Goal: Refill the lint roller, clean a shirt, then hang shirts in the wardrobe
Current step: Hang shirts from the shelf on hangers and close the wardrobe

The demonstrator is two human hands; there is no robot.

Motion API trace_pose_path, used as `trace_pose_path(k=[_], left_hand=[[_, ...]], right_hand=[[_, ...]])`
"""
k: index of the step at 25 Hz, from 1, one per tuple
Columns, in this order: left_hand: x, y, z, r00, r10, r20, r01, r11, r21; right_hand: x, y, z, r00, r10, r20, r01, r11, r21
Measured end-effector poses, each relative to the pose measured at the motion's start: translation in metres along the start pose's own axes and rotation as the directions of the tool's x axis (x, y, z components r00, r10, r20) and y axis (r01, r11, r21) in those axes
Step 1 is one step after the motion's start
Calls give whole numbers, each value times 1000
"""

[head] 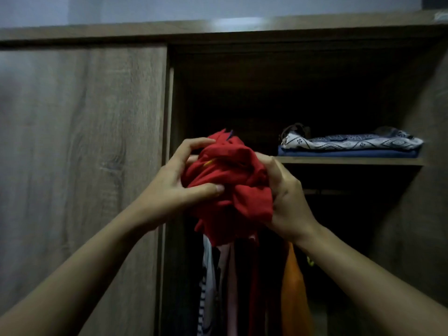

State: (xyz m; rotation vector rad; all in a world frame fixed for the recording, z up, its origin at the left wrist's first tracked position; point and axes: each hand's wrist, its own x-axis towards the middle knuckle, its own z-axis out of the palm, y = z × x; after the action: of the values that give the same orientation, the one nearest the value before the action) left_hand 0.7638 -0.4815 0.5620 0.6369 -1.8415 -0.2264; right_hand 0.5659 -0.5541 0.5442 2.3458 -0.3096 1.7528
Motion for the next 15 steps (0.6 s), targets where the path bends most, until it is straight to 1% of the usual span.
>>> trace_pose_path(k=[1, 2, 3, 4, 5, 6, 7, 8, 9, 10, 11, 13, 14, 15], left_hand=[[-14, 1, 0, 999, -48, 20, 51, 985, -166], [-28, -1, 1, 993, -112, 39, 119, 934, -337], [-43, -5, 4, 981, -182, 70, 193, 860, -472], [-60, -9, 8, 967, -233, 101, 250, 802, -542], [-78, -15, 16, 957, -263, 122, 286, 792, -540], [-97, -21, 25, 953, -271, 134, 302, 827, -474], [-114, -25, 34, 953, -270, 139, 302, 882, -360], [-128, -30, 42, 954, -277, 118, 297, 931, -212], [-141, -32, 47, 953, -288, 93, 296, 951, -87], [-152, -33, 51, 942, -321, 101, 325, 946, -22], [-160, -33, 55, 914, -375, 155, 384, 923, -32], [-175, -38, 61, 827, -457, 326, 521, 841, -144], [-181, -40, 65, 806, -464, 367, 544, 825, -151], [-186, -44, 67, 804, -462, 375, 535, 837, -115]], right_hand=[[-11, -8, 0, 997, 71, 18, -72, 993, 90], [-24, -14, 1, 988, 152, 36, -156, 971, 180], [-39, -19, 2, 972, 231, 50, -236, 931, 277], [-56, -22, 4, 950, 306, 64, -308, 877, 368], [-75, -24, 5, 922, 379, 86, -378, 825, 421], [-95, -28, 7, 894, 435, 109, -435, 783, 444], [-113, -32, 8, 867, 481, 132, -484, 748, 453], [-129, -37, 8, 836, 527, 154, -533, 709, 462], [-144, -43, 6, 800, 574, 177, -579, 659, 480], [-157, -48, 3, 757, 623, 196, -623, 598, 504], [-168, -53, -1, 708, 675, 209, -661, 528, 533], [-183, -60, -10, 615, 755, 225, -707, 403, 581], [-187, -62, -14, 581, 780, 230, -719, 361, 593], [-190, -64, -17, 550, 801, 236, -733, 328, 596]])
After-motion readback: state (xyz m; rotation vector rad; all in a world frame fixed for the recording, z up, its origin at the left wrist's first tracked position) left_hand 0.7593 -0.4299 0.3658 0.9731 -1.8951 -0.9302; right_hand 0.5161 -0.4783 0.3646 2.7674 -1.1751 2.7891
